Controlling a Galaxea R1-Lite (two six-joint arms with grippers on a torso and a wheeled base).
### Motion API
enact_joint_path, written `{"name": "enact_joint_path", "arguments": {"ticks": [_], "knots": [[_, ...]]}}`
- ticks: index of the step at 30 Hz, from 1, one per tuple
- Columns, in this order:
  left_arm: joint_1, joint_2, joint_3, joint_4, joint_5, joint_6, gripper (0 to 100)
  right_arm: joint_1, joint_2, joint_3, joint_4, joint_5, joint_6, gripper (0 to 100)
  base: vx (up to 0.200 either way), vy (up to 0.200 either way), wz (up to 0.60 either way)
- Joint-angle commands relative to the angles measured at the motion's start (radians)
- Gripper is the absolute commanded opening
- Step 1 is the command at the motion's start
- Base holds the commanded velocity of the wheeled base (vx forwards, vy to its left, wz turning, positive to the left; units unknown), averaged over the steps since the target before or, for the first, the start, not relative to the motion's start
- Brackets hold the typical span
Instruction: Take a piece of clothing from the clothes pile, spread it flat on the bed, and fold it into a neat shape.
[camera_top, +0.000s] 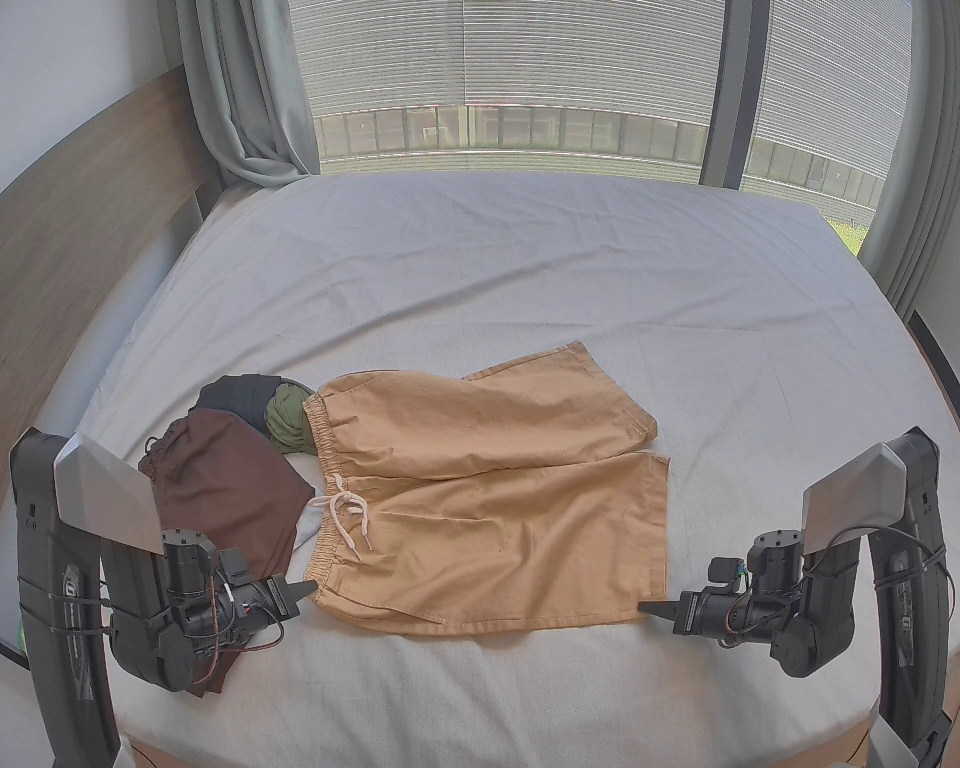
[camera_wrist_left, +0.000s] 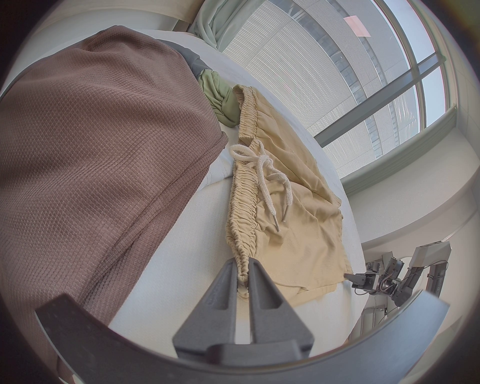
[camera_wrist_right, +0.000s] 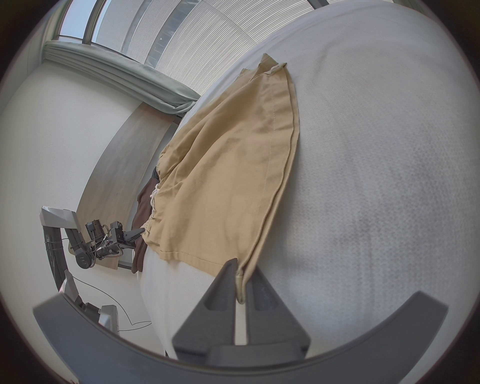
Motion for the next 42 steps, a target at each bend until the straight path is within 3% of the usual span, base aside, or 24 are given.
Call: {"name": "enact_joint_path", "arguments": {"ticks": [1,5,10,13,20,29,42], "knots": [[-0.001,-0.004,0.012,-0.002,0.000,0.002,0,-0.006,-0.011,0.017,-0.001,-0.002,0.001,0,0.000,0.000,0.00],[0.002,-0.042,0.058,-0.002,-0.011,0.006,0,0.002,-0.048,0.080,0.001,-0.008,-0.001,0,0.000,0.000,0.00],[0.016,-0.102,0.134,-0.001,-0.136,0.016,0,0.002,-0.066,0.145,0.001,-0.010,-0.031,0,0.000,0.000,0.00],[0.030,-0.099,0.157,0.001,-0.139,0.064,0,-0.006,-0.066,0.183,0.001,-0.008,-0.094,0,0.000,0.000,0.00],[0.053,-0.098,0.234,0.002,-0.152,0.154,0,-0.006,-0.084,0.237,-0.001,-0.005,-0.113,0,0.000,0.000,0.00],[0.055,-0.085,0.311,0.002,-0.150,0.205,0,-0.006,-0.104,0.312,0.001,-0.001,-0.169,0,0.000,0.000,0.00],[0.072,-0.039,0.311,0.004,-0.170,0.248,0,-0.006,-0.103,0.320,-0.001,-0.001,-0.171,0,0.000,0.000,0.00]]}}
